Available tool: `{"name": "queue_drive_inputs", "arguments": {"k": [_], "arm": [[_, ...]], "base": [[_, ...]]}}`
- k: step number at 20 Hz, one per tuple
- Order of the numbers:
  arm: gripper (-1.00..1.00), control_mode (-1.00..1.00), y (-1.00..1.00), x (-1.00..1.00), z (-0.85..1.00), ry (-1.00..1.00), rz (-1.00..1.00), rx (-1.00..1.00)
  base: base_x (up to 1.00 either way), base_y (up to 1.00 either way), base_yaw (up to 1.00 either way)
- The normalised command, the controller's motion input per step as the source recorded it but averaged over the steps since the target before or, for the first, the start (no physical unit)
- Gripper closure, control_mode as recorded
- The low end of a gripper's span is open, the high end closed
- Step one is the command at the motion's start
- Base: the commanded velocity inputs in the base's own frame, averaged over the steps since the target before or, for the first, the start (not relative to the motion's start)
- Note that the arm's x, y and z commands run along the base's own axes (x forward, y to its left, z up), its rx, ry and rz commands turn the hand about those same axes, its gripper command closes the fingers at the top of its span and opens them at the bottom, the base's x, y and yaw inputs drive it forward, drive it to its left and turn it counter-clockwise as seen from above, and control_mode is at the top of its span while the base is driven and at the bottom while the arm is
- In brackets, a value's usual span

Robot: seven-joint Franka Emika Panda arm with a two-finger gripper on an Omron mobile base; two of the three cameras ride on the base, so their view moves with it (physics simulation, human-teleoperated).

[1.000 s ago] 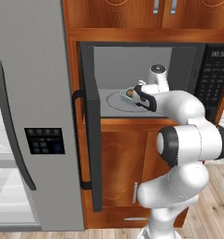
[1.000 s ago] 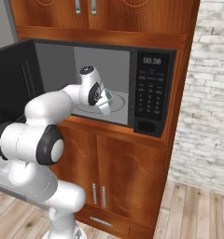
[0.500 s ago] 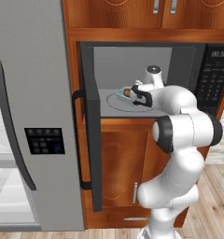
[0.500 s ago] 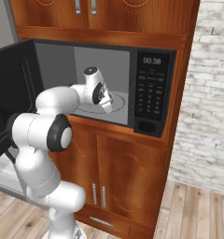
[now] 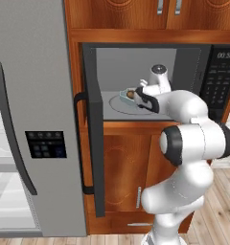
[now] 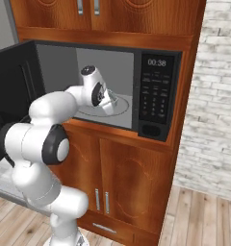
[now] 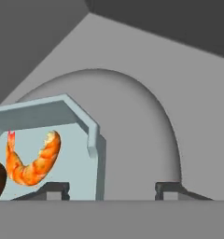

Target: Place the tupperware containing the shrimp and potato meal in the microwave. Close the microwave door and press the start button to reheat the meal.

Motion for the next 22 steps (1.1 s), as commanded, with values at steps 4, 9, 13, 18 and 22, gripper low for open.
{"name": "queue_drive_inputs", "arguments": {"k": [4,9,13,18,22], "arm": [[-1.0,-1.0,0.07,-1.0,0.2,-0.3,0.0,-0.08],[-1.0,-1.0,0.0,-1.0,0.33,-0.29,0.0,-0.06],[-1.0,-1.0,0.0,-1.0,0.59,-0.31,0.07,-0.09],[-1.0,-1.0,0.0,-0.77,0.89,-0.22,0.14,0.0],[-1.0,-1.0,-0.01,-0.67,0.69,-0.01,0.19,-0.12]], "base": [[0.0,0.0,0.0],[0.0,0.0,0.0],[0.0,0.0,0.0],[0.0,0.0,0.0],[0.0,0.0,0.0]]}}
